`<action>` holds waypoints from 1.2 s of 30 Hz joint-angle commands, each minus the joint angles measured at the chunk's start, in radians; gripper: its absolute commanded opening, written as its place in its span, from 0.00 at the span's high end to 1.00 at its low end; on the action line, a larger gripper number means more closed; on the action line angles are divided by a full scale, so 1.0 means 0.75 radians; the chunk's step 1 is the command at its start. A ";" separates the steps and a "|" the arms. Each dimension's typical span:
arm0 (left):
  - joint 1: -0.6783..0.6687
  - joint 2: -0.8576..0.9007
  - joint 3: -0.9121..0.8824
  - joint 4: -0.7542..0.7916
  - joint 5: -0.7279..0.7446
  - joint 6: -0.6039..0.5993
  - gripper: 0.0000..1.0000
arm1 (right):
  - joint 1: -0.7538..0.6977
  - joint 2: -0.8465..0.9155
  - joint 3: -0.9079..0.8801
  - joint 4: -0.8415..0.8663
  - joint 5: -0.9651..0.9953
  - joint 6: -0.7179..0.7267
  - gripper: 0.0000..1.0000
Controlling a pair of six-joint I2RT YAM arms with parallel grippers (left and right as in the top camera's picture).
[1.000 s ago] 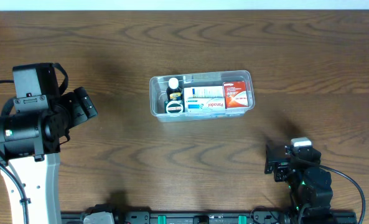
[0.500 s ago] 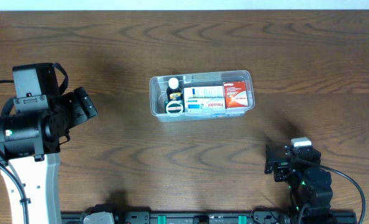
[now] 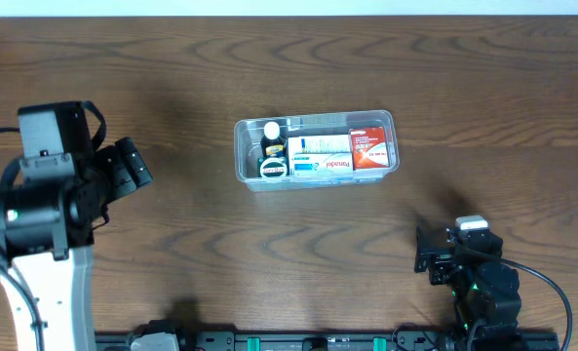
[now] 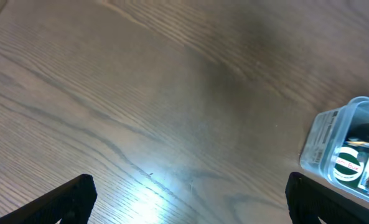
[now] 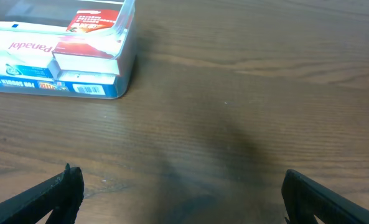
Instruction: Pack container
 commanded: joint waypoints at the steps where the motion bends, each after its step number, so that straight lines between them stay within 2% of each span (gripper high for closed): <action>1: -0.002 -0.117 -0.047 -0.003 -0.016 0.018 0.02 | -0.015 -0.012 -0.002 0.000 0.000 -0.005 0.01; 4: -0.002 -0.220 -0.128 0.038 -0.053 0.044 0.02 | -0.015 -0.012 -0.002 0.000 0.000 -0.005 0.01; 7: -0.002 -0.343 -0.262 0.200 -0.054 0.063 0.02 | -0.015 -0.012 -0.002 0.000 0.000 -0.005 0.01; 12: -0.003 -0.618 -0.649 0.577 0.006 0.063 0.02 | -0.015 -0.012 -0.002 0.000 0.000 -0.005 0.01; 18: -0.003 -0.928 -1.059 0.807 0.114 0.061 0.02 | -0.015 -0.012 -0.002 -0.001 0.000 -0.005 0.01; 25: -0.035 -1.188 -1.353 0.859 0.141 0.041 0.02 | -0.015 -0.012 -0.002 -0.001 0.000 -0.005 0.01; 36: -0.050 -1.418 -1.578 0.858 0.192 0.041 0.02 | -0.015 -0.012 -0.002 -0.001 0.000 -0.005 0.01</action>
